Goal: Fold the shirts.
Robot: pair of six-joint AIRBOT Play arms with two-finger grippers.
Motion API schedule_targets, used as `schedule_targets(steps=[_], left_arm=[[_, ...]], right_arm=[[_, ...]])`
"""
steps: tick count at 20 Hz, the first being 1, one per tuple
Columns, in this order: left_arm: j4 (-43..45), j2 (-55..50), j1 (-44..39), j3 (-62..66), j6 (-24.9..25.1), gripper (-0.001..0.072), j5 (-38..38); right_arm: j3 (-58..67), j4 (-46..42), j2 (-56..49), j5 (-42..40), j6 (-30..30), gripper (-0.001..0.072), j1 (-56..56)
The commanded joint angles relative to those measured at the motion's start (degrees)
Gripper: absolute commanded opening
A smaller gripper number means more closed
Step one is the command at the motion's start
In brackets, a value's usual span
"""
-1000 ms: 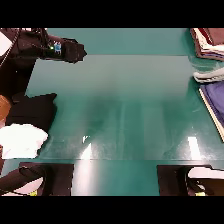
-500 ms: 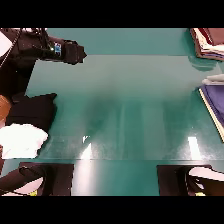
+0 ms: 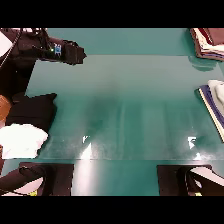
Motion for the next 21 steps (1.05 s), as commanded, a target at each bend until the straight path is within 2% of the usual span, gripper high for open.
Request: schedule_targets(steps=[1,4,12,13,14,15,16,21], left_arm=[[0.0,0.0,0.0,0.0,0.2,0.0024,0.2],[0.0,0.0,0.0,0.0,0.1,0.0024,0.1],[-0.2,0.0,0.0,0.0,-0.1,0.0024,1.9],[-0.2,0.0,0.0,0.0,0.0,0.0024,2.2],[-0.2,0.0,0.0,0.0,-0.1,0.0024,2.4],[-0.2,0.0,0.0,0.0,-0.1,0.0024,2.7],[-0.2,0.0,0.0,0.0,0.0,0.0024,3.0],[-0.2,0.0,0.0,0.0,0.0,0.0024,3.2]], right_arm=[[-1.7,9.1,1.8,-0.8,0.0,0.0519,1.5],[0.6,17.0,1.8,-1.5,0.0,0.0519,14.1],[3.6,16.4,1.8,-6.1,0.0,0.0493,53.1],[3.7,16.4,1.5,-6.8,0.0,0.0398,56.3],[3.7,16.4,1.3,-7.4,-0.1,0.0244,59.2],[3.7,16.3,1.1,-7.8,-0.1,0.0054,61.6],[3.7,16.4,0.9,-8.2,-0.4,0.002,63.7],[3.7,16.5,0.4,-8.1,-0.7,0.002,66.5]])
